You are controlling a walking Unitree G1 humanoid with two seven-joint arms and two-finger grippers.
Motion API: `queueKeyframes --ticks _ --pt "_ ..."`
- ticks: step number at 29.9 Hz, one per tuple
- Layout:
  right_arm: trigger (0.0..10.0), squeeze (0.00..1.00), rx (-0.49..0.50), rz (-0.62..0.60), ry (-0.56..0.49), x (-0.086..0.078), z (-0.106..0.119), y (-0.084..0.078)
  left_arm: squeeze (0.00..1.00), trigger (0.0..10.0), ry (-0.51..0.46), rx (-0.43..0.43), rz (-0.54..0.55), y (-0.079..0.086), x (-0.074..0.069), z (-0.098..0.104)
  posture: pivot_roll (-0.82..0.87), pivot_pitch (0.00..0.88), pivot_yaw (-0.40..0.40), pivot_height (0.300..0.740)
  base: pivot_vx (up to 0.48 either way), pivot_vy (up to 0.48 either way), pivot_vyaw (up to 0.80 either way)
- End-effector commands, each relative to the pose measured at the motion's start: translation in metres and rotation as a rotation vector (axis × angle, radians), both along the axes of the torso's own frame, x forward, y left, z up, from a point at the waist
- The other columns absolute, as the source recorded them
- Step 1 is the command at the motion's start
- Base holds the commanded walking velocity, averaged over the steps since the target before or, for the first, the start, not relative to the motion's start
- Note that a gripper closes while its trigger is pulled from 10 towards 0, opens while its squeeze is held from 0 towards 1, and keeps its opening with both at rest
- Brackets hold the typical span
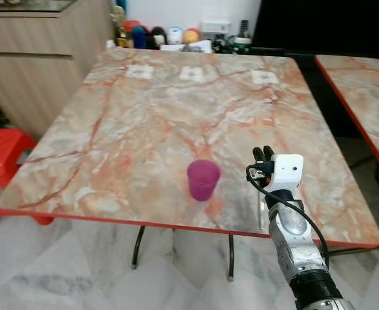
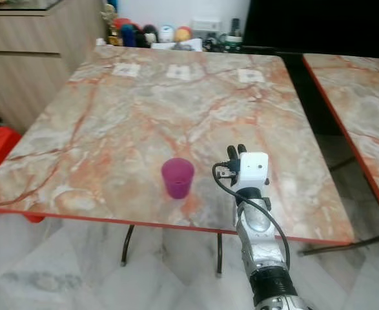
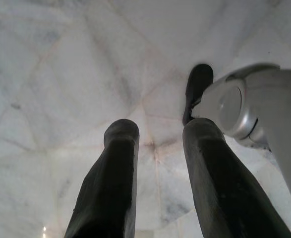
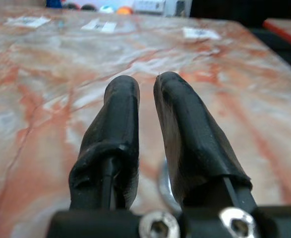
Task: Setting the table
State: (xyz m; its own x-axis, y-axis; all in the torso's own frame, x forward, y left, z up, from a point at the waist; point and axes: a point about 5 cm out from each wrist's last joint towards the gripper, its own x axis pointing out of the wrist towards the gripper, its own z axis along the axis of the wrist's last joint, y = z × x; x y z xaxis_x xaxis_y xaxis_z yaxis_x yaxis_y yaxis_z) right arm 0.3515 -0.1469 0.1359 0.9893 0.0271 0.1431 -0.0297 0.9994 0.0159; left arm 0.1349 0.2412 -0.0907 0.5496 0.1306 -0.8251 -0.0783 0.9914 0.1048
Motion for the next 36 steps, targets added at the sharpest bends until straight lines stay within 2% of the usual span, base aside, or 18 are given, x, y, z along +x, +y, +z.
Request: queueKeyframes --ticks 1,2,3,8,11,13,15,16,17,18,19,28,32,36 --pt "10.0 0.00 0.054 -0.047 0.085 -0.003 -0.014 -0.005 0.00 10.0 0.039 0.002 -0.004 0.001 -0.009 -0.003 0.03 0.143 -0.030 0.740 0.000 0.000 0.00" --pt "10.0 0.00 0.085 -0.057 0.107 -0.003 -0.017 -0.005 0.00 10.0 0.040 0.002 -0.004 0.001 -0.009 -0.003 0.03 0.143 -0.030 0.740 0.000 0.000 0.00" --pt "10.0 1.00 0.101 -0.063 0.137 -0.004 -0.021 -0.005 0.00 10.0 0.040 0.002 -0.005 0.000 -0.009 -0.004 0.03 0.143 -0.030 0.740 0.000 0.000 0.00" --pt "10.0 1.00 0.173 -0.056 0.200 -0.007 -0.030 -0.002 0.00 10.0 0.041 -0.002 -0.011 -0.004 -0.008 -0.004 0.03 0.145 -0.029 0.740 0.000 0.000 0.00" --pt "10.0 1.00 0.177 -0.060 0.211 -0.006 -0.031 -0.002 0.00 10.0 0.040 -0.004 -0.013 -0.007 -0.007 -0.005 0.03 0.146 -0.030 0.740 0.000 0.000 0.00" --pt "10.0 1.00 0.143 -0.070 0.263 -0.003 -0.035 -0.003 0.00 10.0 0.039 -0.008 -0.015 -0.010 -0.007 -0.006 0.03 0.145 -0.033 0.740 0.000 0.000 0.00" --pt "10.0 1.00 0.146 -0.070 0.271 -0.002 -0.036 -0.002 0.00 10.0 0.037 -0.009 -0.015 -0.012 -0.007 -0.006 0.03 0.145 -0.033 0.740 0.000 0.000 0.00" --pt "10.0 1.00 0.140 -0.043 0.297 -0.001 -0.038 0.001 0.00 10.0 0.031 -0.011 -0.017 -0.014 -0.004 -0.005 0.03 0.146 -0.033 0.740 0.000 0.000 0.00" --pt "10.0 0.66 0.136 -0.030 0.309 0.000 -0.039 0.003 0.00 10.0 0.030 -0.012 -0.018 -0.015 -0.003 -0.005 0.03 0.145 -0.034 0.740 0.000 0.000 0.00" --pt "10.0 0.16 0.128 -0.017 0.329 0.000 -0.041 0.005 0.00 10.0 0.027 -0.013 -0.019 -0.016 -0.001 -0.005 0.03 0.145 -0.033 0.740 0.000 0.000 0.00" --pt "10.0 0.00 0.115 -0.006 0.370 -0.001 -0.046 0.007 0.00 10.0 0.023 -0.014 -0.020 -0.017 0.001 -0.005 0.03 0.145 -0.033 0.740 0.000 0.000 0.00" --pt "10.0 0.00 0.105 0.027 0.401 0.008 -0.043 0.016 0.00 10.0 0.006 -0.015 -0.028 -0.025 0.015 -0.002 0.04 0.147 -0.033 0.740 0.000 0.000 0.00" --pt "10.0 0.00 0.100 0.038 0.410 0.010 -0.042 0.019 0.00 10.0 0.005 -0.014 -0.030 -0.025 0.016 -0.001 0.04 0.147 -0.033 0.740 0.000 0.000 0.00" --pt "10.0 0.00 0.092 0.049 0.421 0.011 -0.043 0.021 0.00 10.0 0.013 -0.007 -0.025 -0.015 0.010 -0.001 0.04 0.147 -0.033 0.740 0.000 0.000 0.00"
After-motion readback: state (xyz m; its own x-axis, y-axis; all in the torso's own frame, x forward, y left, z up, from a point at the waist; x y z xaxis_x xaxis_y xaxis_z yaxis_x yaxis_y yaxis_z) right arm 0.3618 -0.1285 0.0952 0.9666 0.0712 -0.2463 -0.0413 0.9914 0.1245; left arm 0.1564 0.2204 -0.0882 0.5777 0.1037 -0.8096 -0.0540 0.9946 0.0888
